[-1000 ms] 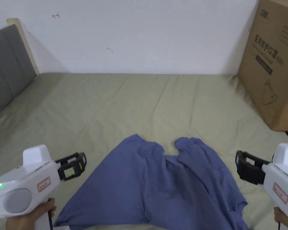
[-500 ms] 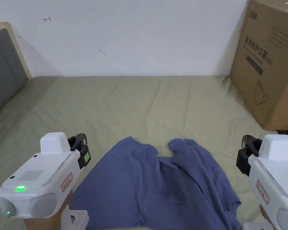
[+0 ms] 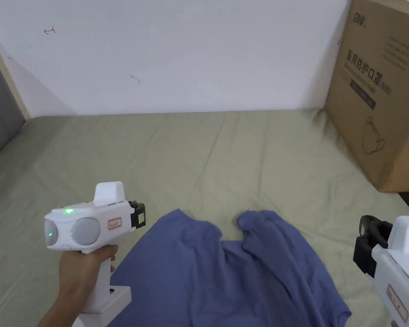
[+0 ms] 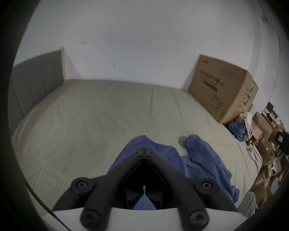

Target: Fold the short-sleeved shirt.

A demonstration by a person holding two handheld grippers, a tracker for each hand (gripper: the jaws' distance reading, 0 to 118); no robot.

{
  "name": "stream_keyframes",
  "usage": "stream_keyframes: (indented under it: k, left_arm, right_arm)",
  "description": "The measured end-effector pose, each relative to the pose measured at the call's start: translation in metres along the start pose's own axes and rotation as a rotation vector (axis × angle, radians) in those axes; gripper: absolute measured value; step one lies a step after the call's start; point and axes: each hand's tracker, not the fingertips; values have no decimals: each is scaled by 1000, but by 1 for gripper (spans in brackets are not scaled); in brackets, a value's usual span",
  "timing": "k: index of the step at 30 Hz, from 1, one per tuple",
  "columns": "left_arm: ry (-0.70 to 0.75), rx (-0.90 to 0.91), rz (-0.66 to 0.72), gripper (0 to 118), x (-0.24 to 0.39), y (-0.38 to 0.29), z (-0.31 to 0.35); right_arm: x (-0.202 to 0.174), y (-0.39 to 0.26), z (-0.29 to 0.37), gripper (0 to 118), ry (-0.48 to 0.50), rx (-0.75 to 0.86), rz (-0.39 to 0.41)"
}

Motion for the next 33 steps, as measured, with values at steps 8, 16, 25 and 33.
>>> stream_keyframes:
  k: [8,16,25,33]
  left_arm:
    - [54,-168,-18,56,-13,29,-142]
    - [138,-317,-53,88,-16,7,-234]
    - [150,-301,-160,3,-2,-11,-229]
    - [67,-165,-59,3,-9,4,-149]
  right_arm:
    - [8,-9,-57,0,-31,-80,-5]
    - [15,-23,-102,0,-57,-138,17]
    - [20,-44,-137,2,-45,-257,-25]
    - [17,-78,-214,97,8,-538,22]
